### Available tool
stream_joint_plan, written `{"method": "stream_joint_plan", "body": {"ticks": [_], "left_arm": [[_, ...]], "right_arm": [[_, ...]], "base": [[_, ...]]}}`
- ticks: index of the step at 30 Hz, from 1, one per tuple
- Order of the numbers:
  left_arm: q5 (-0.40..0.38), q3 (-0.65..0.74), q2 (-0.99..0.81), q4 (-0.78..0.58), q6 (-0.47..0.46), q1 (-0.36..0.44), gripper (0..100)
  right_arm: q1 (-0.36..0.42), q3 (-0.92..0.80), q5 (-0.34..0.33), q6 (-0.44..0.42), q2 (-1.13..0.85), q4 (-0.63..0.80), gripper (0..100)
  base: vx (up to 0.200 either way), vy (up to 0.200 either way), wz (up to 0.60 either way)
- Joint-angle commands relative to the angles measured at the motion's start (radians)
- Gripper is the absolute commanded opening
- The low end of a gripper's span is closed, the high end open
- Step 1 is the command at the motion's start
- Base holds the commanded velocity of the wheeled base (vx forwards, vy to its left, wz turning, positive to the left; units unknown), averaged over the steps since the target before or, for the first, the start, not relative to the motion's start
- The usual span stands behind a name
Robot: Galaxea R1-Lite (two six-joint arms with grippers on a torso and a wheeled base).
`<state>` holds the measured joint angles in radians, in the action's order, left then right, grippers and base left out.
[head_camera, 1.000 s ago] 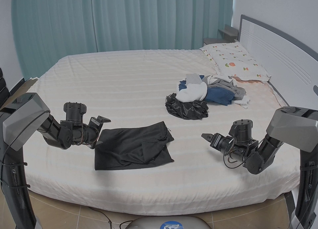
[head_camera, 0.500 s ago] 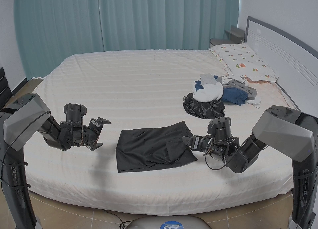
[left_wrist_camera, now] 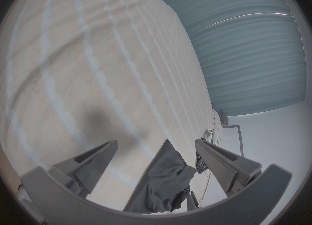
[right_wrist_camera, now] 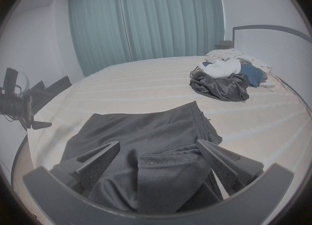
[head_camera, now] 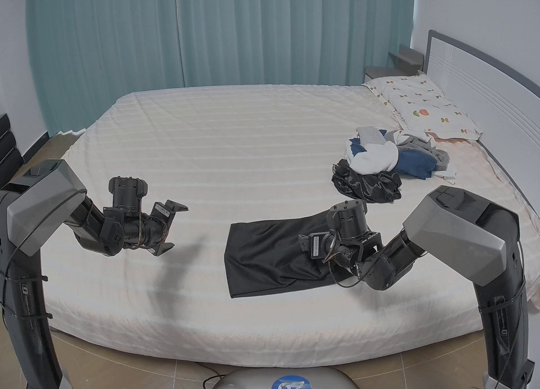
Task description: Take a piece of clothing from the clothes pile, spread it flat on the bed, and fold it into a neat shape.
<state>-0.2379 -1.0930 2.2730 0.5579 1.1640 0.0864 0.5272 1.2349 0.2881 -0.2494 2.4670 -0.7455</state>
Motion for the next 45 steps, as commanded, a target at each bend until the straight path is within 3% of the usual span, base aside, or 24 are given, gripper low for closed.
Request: {"method": "stream_joint_plan", "body": {"ticks": [1,3,4,17,26,33,34,39,43,45], "left_arm": [[0.002,0.001,0.002,0.0,-0.001,0.003,100],[0.0,0.001,0.002,0.0,-0.001,0.003,100],[0.0,0.001,0.002,0.0,-0.004,0.003,100],[0.003,0.001,0.002,-0.001,-0.004,0.004,100],[0.006,0.001,0.005,0.0,-0.006,0.004,100],[0.006,0.001,0.005,0.0,-0.006,0.004,100],[0.006,0.001,0.005,0.0,-0.006,0.004,100],[0.006,0.001,0.005,0.0,-0.006,0.004,100],[0.006,0.001,0.005,0.0,-0.006,0.004,100],[0.008,0.001,0.005,0.0,-0.006,0.003,100]], "right_arm": [[-0.001,0.041,0.017,0.027,0.049,0.028,100],[-0.006,0.032,0.031,0.042,0.047,0.028,100],[-0.01,0.021,0.042,0.047,0.04,0.023,0],[-0.055,-0.227,0.029,0.002,-0.111,-0.061,0],[-0.102,-0.41,-0.027,-0.07,-0.109,-0.198,0],[-0.125,-0.443,-0.041,-0.074,-0.079,-0.271,0],[-0.125,-0.445,-0.043,-0.074,-0.079,-0.271,100],[-0.131,-0.511,-0.053,-0.077,-0.111,-0.291,100],[-0.158,-0.534,-0.087,-0.107,-0.142,-0.333,100],[-0.194,-0.517,-0.132,-0.16,-0.171,-0.347,100]], "base": [[0.0,0.0,0.0],[0.0,0.0,0.0],[0.0,0.0,0.0],[0.0,0.0,0.0],[0.0,0.0,0.0],[0.0,0.0,0.0],[0.0,0.0,0.0],[0.0,0.0,0.0],[0.0,0.0,0.0],[0.1,0.0,0.0]]}}
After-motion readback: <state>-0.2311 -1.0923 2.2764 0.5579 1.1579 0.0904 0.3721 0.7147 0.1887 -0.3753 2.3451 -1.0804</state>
